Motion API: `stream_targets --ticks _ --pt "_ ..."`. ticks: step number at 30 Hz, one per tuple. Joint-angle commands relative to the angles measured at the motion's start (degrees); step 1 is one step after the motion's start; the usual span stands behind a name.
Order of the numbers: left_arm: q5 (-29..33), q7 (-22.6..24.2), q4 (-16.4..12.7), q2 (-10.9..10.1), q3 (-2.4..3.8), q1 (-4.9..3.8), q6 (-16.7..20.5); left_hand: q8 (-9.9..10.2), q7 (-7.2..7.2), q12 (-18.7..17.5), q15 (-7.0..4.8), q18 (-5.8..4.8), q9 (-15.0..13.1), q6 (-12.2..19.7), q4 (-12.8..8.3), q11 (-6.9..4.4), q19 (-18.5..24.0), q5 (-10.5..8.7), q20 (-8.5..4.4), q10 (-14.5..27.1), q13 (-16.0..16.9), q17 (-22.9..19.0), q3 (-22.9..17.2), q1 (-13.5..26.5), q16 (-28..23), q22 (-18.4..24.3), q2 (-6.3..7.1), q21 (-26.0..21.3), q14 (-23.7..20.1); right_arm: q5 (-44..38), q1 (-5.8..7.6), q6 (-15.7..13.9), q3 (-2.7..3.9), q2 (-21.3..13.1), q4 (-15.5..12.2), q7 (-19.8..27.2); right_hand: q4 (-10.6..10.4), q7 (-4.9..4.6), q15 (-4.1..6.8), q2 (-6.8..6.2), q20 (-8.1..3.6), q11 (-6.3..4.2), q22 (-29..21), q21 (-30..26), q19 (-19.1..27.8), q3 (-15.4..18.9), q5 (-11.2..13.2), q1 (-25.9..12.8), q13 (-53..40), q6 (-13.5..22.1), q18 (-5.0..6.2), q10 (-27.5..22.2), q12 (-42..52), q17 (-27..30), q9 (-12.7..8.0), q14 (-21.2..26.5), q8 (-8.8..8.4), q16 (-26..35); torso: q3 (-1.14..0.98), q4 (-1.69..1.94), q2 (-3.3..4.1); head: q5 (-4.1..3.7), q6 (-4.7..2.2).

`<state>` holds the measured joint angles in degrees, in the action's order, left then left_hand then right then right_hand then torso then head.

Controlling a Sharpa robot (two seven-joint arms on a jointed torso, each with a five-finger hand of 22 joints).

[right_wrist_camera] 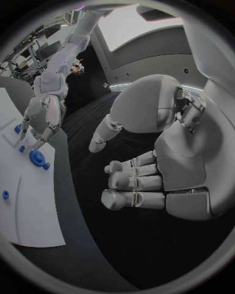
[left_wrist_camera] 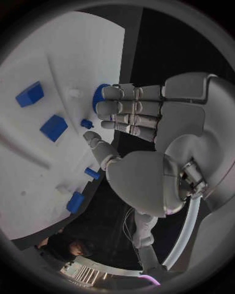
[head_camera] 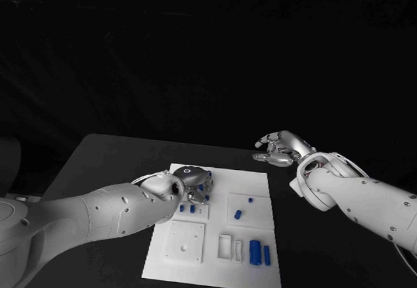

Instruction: Assemble the parts on the task board

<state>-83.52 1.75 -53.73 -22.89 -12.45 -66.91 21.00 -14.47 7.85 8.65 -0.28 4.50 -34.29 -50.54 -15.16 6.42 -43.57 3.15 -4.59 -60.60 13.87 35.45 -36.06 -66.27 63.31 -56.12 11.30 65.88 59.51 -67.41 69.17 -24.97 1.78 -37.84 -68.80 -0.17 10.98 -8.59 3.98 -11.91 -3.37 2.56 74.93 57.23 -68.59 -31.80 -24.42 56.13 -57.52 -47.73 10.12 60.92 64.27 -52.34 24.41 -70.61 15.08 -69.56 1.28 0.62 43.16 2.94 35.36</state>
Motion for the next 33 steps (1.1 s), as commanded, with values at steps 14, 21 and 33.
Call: stream_targets --ticks 14,21,33 --pt "-0.5 1.2 2.4 1.5 -0.11 1.25 -1.3 0.1 0.02 -0.9 -0.72 2.08 1.0 -0.9 -0.9 -1.07 -1.1 0.03 -1.8 -2.1 -0.5 0.8 0.3 -1.4 2.1 -0.9 -2.93 1.3 1.1 -0.2 0.01 0.6 0.02 -0.1 -0.5 0.4 -0.4 -0.39 -0.05 0.07 -0.28 -0.15 0.4 -0.2 -0.1 0.0 -0.3 -0.1 0.1 0.2 4.88 -0.2 0.3 0.1 -0.1 -0.4 0.11 -0.1 -0.07 0.01 -0.03 -0.28 0.21" --pt "-0.4 1.4 3.1 1.8 -0.11 1.43 -1.4 0.2 0.08 -1.1 -0.92 2.13 1.5 -1.1 -0.9 -1.25 -1.4 0.03 -2.05 -3.0 -0.6 1.1 0.4 -1.3 3.0 -1.4 -3.44 1.7 1.4 -0.2 0.01 0.6 0.02 -0.1 -0.6 0.4 -0.4 -0.39 -0.05 0.07 -0.27 -0.15 0.4 -0.2 -0.1 0.0 -0.4 -0.1 0.1 0.1 4.88 -0.2 0.3 0.1 -0.1 -0.4 0.12 -0.1 -0.07 0.06 -0.03 -0.43 0.28" --pt "-0.3 1.1 4.5 2.5 -0.1 1.59 -2.7 0.3 0.36 -1.6 -1.05 2.3 2.3 -1.4 -0.5 -1.36 -2.1 -0.02 -2.31 -4.0 -0.9 1.3 0.6 -0.8 4.1 -1.8 -4.62 2.2 2.3 -0.3 0.01 0.6 0.03 0.0 -0.7 0.4 -0.4 -0.39 -0.04 0.08 -0.27 -0.16 0.5 -0.2 -0.1 0.1 -0.4 -0.1 0.2 0.1 4.88 -0.2 0.3 0.1 0.0 -0.4 0.14 -0.1 -0.06 0.05 -0.02 -0.52 0.32"
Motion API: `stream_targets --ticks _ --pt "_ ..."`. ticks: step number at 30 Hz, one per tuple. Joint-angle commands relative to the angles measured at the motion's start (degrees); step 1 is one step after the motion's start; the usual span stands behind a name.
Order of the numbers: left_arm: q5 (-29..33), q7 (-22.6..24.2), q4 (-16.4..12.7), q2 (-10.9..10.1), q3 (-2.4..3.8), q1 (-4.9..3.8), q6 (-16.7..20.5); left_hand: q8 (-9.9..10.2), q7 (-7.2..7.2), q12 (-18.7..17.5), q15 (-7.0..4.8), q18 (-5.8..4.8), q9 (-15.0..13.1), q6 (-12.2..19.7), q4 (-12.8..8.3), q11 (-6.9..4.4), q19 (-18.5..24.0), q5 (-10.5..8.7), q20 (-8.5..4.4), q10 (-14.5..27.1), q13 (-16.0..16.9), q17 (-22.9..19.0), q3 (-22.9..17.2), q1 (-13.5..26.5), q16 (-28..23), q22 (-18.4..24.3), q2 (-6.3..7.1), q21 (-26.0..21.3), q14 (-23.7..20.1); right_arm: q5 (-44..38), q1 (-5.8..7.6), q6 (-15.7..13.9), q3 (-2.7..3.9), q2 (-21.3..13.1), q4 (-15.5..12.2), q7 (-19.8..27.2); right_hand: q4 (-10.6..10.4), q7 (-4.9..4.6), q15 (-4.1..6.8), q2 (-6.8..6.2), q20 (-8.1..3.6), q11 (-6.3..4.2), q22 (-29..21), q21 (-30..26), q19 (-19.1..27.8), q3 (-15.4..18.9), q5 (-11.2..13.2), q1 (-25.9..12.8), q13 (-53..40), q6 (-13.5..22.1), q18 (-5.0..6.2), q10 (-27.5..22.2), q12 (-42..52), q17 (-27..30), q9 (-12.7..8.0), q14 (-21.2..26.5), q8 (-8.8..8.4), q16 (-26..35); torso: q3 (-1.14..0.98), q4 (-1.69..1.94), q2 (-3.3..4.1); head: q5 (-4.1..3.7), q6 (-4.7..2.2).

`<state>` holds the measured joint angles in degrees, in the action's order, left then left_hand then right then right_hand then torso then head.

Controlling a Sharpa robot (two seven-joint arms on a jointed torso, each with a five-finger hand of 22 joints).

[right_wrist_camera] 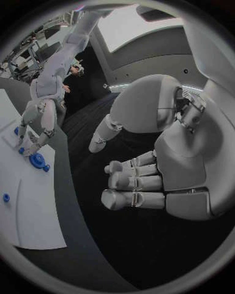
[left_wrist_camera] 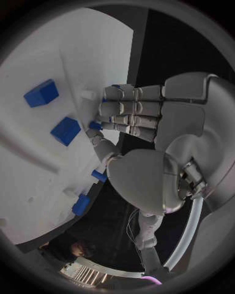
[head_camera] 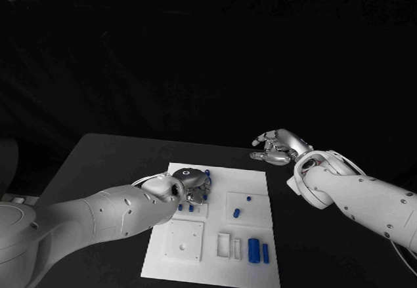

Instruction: Assemble the parts on the task board

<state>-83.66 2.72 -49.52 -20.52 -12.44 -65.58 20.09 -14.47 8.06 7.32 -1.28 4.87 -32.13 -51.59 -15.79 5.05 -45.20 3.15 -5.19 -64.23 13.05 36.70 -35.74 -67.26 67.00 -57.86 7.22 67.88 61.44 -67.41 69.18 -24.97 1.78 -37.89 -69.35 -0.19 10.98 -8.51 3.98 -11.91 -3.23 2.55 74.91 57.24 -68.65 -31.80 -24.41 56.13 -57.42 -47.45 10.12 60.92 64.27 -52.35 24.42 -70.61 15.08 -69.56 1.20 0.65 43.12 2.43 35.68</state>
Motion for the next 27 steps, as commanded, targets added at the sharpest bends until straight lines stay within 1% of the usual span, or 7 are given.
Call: stream_targets --ticks 1,7,10,14,21,27 --pt "-0.1 0.0 0.3 0.2 -0.11 0.26 -1.8 0.3 0.16 -0.3 -0.07 1.96 0.1 -0.4 0.1 0.0 -0.5 -0.02 -1.73 -0.4 -0.1 0.1 0.3 0.2 0.5 -0.1 -0.58 0.3 0.5 -0.3 0.01 0.6 0.03 0.0 -0.1 0.4 -0.4 -0.46 -0.04 0.08 -0.4 -0.16 0.5 -0.2 0.0 0.1 -0.4 -0.1 0.1 -0.2 4.88 -0.2 0.3 0.1 -0.1 -0.4 0.14 -0.1 0.02 0.02 0.02 -0.04 0.03" --pt "-0.8 0.0 0.3 0.4 -0.18 0.28 -2.5 0.0 0.29 -0.1 -0.22 2.28 0.4 -1.2 0.0 -0.14 -1.2 0.12 -1.87 -2.1 0.0 0.0 0.1 0.0 1.0 -0.4 -1.29 0.7 1.3 -0.3 0.01 0.8 0.03 0.1 -0.2 0.3 -0.4 -0.46 -0.04 0.08 -0.4 -0.16 0.5 -0.2 0.0 0.1 -0.4 -0.2 0.1 -0.2 4.88 -0.2 0.3 0.1 -0.1 -0.4 0.14 -0.1 -0.02 0.05 0.05 -0.13 0.06" --pt "-0.8 -0.1 0.4 0.4 -0.32 0.4 -2.6 -0.1 0.2 -0.2 -0.26 2.31 0.5 -1.4 -0.1 -0.19 -1.2 0.17 -1.88 -2.3 0.0 0.0 0.0 -0.2 1.0 -0.4 -1.3 0.7 1.4 -0.3 0.01 0.8 0.03 0.1 -0.3 0.3 -0.4 -0.46 -0.04 0.08 -0.4 -0.16 0.5 -0.2 0.0 0.1 -0.4 -0.2 0.1 -0.2 4.88 -0.2 0.3 0.1 -0.1 -0.4 0.14 -0.1 -0.03 0.01 -0.01 -0.13 0.14" --pt "-1.4 -0.1 0.4 0.5 -0.47 0.59 -3.1 -0.2 0.14 -0.2 -0.32 2.34 0.6 -1.6 -0.2 -0.24 -1.3 0.16 -1.91 -2.6 -0.1 -0.1 0.0 -0.2 1.1 -0.5 -1.29 0.7 1.6 -0.3 0.01 0.9 0.03 0.1 -0.3 0.3 -0.4 -0.46 -0.04 0.07 -0.39 -0.16 0.5 -0.2 0.0 0.1 -0.4 -0.2 0.1 -0.2 4.88 -0.2 0.3 0.1 -0.1 -0.5 0.14 -0.1 -0.02 0.06 -0.01 -0.19 0.26" --pt "-2.2 -0.1 0.5 0.8 -0.65 0.91 -3.5 -1.0 -0.5 0.0 -0.72 2.49 0.8 -3.4 -0.3 -0.66 -2.0 0.16 -2.19 -4.6 0.1 -0.1 0.0 -0.2 1.6 -0.8 -1.73 1.1 2.6 -0.3 0.01 0.9 0.03 0.1 -0.3 0.3 -0.4 -0.45 -0.03 0.07 -0.39 -0.16 0.5 -0.2 -0.1 0.1 -0.4 -0.2 0.1 -0.2 4.88 -0.2 0.4 0.1 -0.1 -0.5 0.15 -0.1 -0.01 0.05 -0.05 -0.22 0.38" --pt "-2.5 -0.3 0.6 0.9 -0.68 0.94 -2.7 -1.4 -0.91 0.1 -0.98 2.57 0.9 -4.5 -0.3 -0.92 -2.4 0.23 -2.44 -6.1 0.1 -0.2 0.0 -0.1 2.0 -1.0 -2.25 1.3 3.1 -0.4 0.01 0.8 0.03 0.2 -0.3 0.3 -0.4 -0.45 -0.03 0.08 -0.39 -0.16 0.5 -0.2 -0.1 0.1 -0.4 -0.2 0.1 -0.2 4.88 -0.2 0.4 0.1 -0.1 -0.5 0.15 -0.2 -0.01 0.07 -0.06 -0.17 0.42"
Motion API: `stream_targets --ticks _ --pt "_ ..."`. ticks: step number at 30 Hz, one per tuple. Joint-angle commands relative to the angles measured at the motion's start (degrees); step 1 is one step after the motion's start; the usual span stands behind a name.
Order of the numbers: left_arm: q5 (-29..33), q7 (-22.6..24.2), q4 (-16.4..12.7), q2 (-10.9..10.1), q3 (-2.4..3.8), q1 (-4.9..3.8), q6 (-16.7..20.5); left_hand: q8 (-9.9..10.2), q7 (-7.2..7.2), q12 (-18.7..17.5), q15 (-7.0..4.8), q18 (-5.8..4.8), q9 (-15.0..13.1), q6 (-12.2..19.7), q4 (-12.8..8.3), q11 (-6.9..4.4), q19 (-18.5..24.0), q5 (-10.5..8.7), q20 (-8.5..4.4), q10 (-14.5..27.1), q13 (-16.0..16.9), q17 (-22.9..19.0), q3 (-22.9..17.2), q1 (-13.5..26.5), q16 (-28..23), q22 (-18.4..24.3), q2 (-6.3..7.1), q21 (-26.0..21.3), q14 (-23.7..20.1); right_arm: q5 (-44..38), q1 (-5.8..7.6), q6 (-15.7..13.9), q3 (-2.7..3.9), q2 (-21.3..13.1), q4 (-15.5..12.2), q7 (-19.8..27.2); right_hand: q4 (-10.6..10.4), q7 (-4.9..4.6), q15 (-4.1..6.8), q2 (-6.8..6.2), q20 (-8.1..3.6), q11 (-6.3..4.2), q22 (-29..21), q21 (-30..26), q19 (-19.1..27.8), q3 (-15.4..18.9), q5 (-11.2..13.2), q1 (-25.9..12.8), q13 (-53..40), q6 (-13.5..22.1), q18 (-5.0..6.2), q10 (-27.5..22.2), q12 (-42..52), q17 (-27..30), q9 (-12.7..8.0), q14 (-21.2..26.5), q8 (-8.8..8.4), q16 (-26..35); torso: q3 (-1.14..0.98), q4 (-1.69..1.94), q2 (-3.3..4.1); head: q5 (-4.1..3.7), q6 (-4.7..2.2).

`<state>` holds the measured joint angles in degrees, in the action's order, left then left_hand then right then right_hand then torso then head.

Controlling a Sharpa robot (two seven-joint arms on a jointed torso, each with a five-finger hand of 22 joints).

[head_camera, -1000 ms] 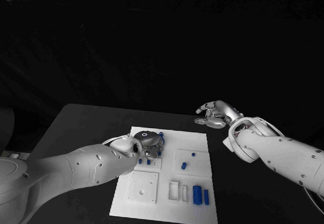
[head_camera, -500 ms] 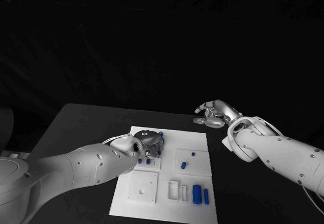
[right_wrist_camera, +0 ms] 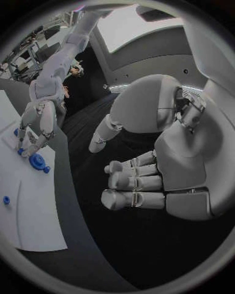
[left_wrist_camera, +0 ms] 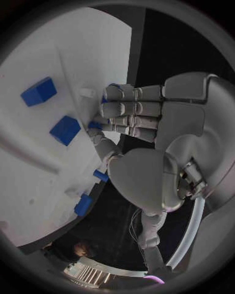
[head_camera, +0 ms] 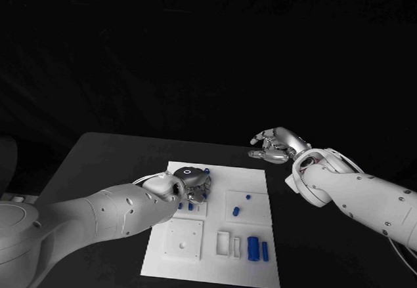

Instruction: Assemble the parts on the task board

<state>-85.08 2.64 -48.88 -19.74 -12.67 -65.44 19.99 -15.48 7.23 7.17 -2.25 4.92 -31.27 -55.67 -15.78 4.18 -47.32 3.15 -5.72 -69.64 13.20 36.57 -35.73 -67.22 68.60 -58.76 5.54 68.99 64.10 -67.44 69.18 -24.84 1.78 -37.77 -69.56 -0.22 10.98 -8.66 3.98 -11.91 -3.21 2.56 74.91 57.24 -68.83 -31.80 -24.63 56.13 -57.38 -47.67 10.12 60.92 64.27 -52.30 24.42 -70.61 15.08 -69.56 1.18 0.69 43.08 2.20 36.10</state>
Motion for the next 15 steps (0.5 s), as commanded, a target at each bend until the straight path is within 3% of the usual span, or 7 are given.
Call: stream_targets --ticks 1,15 --pt "-1.2 -0.3 0.0 0.1 -0.45 0.81 -2.5 -0.4 -0.13 0.2 -0.05 2.52 0.1 -0.6 -0.3 -0.08 -0.3 0.24 -1.93 -0.8 -0.1 -0.1 0.0 -0.1 0.4 -0.1 -0.66 0.2 0.5 -0.3 0.01 0.7 0.03 0.1 -0.1 0.3 -0.4 -0.3 -0.03 0.08 -0.41 -0.16 0.5 -0.2 0.1 0.1 -0.2 -0.2 0.1 0.0 4.88 -0.2 0.4 0.1 -0.1 -0.5 0.16 -0.2 0.01 0.03 -0.02 0.05 0.0" --pt "-1.3 -0.3 -0.1 -0.2 -0.45 0.82 -0.2 -1.3 -0.86 0.2 -0.73 2.59 0.3 -2.7 -0.2 -0.77 -1.1 0.72 -2.46 -3.1 0.0 -0.1 -0.1 0.2 1.2 -0.5 -1.53 0.6 1.6 -0.4 0.01 0.6 0.03 0.1 -0.1 0.4 -0.4 -0.29 -0.02 0.1 -0.41 -0.17 0.5 -0.3 0.1 0.1 -0.2 -0.2 0.1 0.0 4.88 -0.2 0.4 0.1 -0.1 -0.5 0.18 -0.2 0.02 0.0 0.0 -0.03 0.13"
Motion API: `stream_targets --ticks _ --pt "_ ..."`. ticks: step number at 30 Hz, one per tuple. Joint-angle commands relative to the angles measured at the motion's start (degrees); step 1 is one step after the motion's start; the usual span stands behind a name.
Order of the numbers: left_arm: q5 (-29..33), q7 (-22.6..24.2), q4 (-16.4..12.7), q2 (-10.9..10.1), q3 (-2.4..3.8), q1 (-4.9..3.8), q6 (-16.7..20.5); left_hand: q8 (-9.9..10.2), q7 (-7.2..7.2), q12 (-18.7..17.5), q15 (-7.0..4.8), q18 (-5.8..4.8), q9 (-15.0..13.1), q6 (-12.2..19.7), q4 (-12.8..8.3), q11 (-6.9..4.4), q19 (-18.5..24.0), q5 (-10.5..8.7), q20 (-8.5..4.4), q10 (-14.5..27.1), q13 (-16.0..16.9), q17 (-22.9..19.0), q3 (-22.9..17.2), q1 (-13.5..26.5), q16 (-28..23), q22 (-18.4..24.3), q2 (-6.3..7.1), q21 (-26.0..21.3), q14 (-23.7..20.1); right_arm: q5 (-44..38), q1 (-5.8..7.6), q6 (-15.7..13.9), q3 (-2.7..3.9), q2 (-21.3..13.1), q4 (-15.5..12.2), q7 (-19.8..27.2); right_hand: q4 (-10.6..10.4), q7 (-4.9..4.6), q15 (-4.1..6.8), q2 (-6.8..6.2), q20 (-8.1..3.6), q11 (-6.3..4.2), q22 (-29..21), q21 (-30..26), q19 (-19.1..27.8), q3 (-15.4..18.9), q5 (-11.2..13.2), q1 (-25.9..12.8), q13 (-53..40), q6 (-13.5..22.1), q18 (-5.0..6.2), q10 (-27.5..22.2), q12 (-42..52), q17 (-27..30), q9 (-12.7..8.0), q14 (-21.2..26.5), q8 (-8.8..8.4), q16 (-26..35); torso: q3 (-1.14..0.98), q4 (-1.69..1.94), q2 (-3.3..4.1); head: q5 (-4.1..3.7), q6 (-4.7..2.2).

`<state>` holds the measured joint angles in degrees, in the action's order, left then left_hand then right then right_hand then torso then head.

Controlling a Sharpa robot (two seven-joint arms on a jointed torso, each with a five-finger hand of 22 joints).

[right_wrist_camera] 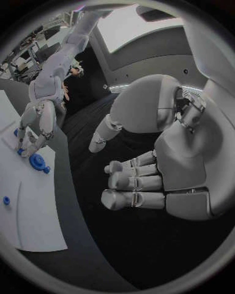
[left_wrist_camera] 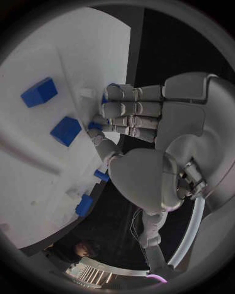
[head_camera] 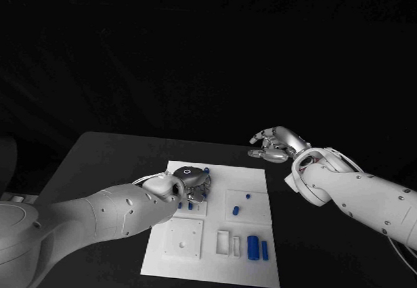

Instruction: Assemble the parts on the task board

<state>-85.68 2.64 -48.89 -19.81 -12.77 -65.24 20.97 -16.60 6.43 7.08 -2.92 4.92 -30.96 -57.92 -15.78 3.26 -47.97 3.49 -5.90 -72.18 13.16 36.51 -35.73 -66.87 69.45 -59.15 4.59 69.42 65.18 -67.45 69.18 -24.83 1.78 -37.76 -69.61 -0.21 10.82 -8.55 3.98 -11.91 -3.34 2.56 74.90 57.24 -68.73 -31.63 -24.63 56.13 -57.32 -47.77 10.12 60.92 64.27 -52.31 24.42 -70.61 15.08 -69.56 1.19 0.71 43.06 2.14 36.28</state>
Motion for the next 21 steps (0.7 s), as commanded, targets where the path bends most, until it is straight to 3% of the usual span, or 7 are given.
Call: stream_targets --ticks 1,14,18,21 --pt "-0.7 -0.3 -0.1 -0.2 -0.34 0.61 -1.0 -0.1 -0.07 0.2 -0.08 2.61 0.0 -0.5 -0.2 0.13 -0.5 0.4 -2.32 -0.6 0.0 0.0 -0.1 -0.1 0.4 -0.1 -0.62 0.2 0.6 -0.3 0.01 0.6 0.03 0.0 -0.1 0.4 -0.2 -0.41 -0.02 0.1 -0.28 -0.17 0.5 -0.3 0.0 -0.1 -0.2 -0.2 0.1 0.1 4.88 -0.2 0.4 0.1 -0.1 -0.5 0.18 -0.2 0.01 -0.02 0.02 0.04 -0.06" --pt "-0.3 0.2 -2.2 -1.6 -0.2 0.59 1.9 -0.4 -0.28 0.0 -0.34 2.63 0.2 -1.2 -0.4 -0.13 -1.0 1.57 -2.59 -1.5 0.0 -0.3 -0.5 -0.2 0.4 -0.1 -1.06 0.1 1.1 -0.4 0.01 0.5 0.03 0.0 0.1 0.4 -0.2 -0.4 -0.02 0.1 -0.28 -0.18 0.5 -0.3 0.0 -0.1 -0.2 -0.1 0.1 0.1 4.88 -0.2 0.4 0.1 -0.1 -0.5 0.18 -0.2 0.04 0.01 -0.01 0.04 -0.52" --pt "-0.2 0.4 -3.2 -2.6 0.56 0.57 2.6 -0.4 -0.3 -0.1 -0.37 2.62 0.2 -1.3 -0.3 -0.16 -1.1 1.69 -2.63 -1.6 0.0 -0.3 -0.5 -0.2 0.4 -0.1 -1.17 0.1 1.1 -0.4 0.01 0.5 0.03 -0.2 0.0 0.4 -0.2 -0.4 -0.02 0.09 -0.27 -0.18 0.5 -0.3 0.0 -0.1 -0.2 -0.1 0.1 0.1 4.88 -0.2 0.4 0.1 -0.1 -0.5 0.18 -0.2 0.03 0.03 -0.02 0.12 -0.58" --pt "-0.2 0.6 -3.5 -3.0 1.86 0.56 3.1 -0.4 -0.3 -0.1 -0.37 2.62 0.2 -1.3 -0.3 -0.15 -1.1 1.74 -2.65 -1.6 -0.1 -0.3 -0.5 -0.2 0.4 -0.1 -1.21 0.1 1.2 -0.4 0.01 0.5 0.03 -0.2 0.0 0.4 -0.2 -0.4 -0.01 0.09 -0.27 -0.18 0.5 -0.3 0.0 0.0 -0.2 -0.1 0.1 0.1 4.88 -0.2 0.4 0.1 -0.1 -0.5 0.18 -0.2 0.02 0.09 -0.05 0.1 -0.55"
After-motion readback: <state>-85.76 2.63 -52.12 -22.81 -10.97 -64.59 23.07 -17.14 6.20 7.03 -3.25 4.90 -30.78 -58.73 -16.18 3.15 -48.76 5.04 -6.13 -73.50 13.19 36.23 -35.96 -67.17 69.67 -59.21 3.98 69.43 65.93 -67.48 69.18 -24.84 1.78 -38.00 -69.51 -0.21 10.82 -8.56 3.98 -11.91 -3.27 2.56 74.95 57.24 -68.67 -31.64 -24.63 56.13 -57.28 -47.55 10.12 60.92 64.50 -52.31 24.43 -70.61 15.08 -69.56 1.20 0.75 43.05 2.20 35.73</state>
